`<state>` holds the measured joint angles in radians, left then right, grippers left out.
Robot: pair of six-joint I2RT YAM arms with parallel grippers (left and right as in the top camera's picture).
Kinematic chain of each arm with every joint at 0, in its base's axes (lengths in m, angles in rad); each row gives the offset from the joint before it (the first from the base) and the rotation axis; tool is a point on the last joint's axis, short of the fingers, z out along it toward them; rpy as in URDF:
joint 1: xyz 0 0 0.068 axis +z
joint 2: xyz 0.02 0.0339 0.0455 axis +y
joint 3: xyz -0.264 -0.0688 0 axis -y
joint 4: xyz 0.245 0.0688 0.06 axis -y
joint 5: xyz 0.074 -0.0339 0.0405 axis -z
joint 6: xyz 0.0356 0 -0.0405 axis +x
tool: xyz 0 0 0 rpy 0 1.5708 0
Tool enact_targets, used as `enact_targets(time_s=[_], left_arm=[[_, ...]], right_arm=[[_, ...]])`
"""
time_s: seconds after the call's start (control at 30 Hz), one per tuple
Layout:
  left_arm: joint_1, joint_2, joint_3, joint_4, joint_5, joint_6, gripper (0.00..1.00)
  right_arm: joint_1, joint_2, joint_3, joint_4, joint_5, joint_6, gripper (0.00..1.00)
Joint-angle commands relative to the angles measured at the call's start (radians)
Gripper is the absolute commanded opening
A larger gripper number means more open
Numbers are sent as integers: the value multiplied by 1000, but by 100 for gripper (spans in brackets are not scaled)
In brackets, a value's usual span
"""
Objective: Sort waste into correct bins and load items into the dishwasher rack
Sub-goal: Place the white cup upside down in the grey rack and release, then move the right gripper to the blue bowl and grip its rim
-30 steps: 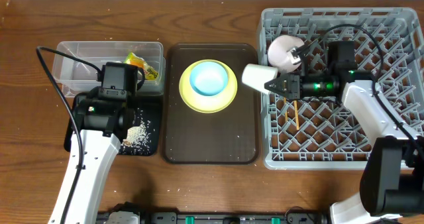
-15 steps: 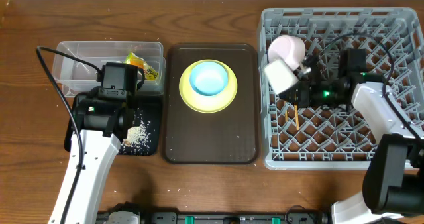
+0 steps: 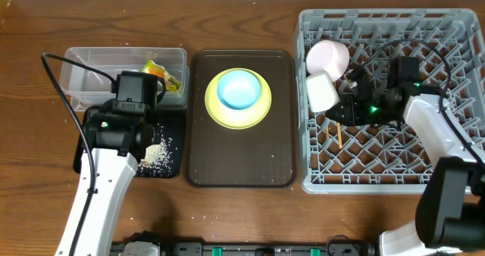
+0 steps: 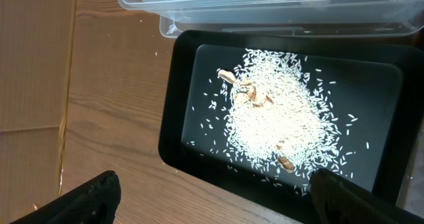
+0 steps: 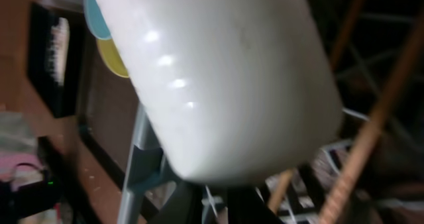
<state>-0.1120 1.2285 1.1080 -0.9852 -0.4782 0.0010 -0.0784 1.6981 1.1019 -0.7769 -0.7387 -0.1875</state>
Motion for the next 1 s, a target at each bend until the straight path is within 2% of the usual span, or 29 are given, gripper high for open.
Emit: enact_targets(time_s=[0.0, 0.27, 0.57, 0.67, 0.97], left_arm=[[4, 1, 9, -2, -13, 6, 94], [4, 1, 9, -2, -13, 6, 94], [4, 1, 9, -2, -13, 6, 94], [4, 1, 9, -2, -13, 6, 94], [4, 1, 9, -2, -13, 6, 94]], right_arm=[[-13, -82, 49, -12, 124, 26, 14], [-13, -235, 63, -8, 294, 87, 18], [38, -367, 63, -1, 358, 90, 20], [97, -382, 63, -2, 443, 116, 29], [358, -378, 72, 26, 609, 131, 37]])
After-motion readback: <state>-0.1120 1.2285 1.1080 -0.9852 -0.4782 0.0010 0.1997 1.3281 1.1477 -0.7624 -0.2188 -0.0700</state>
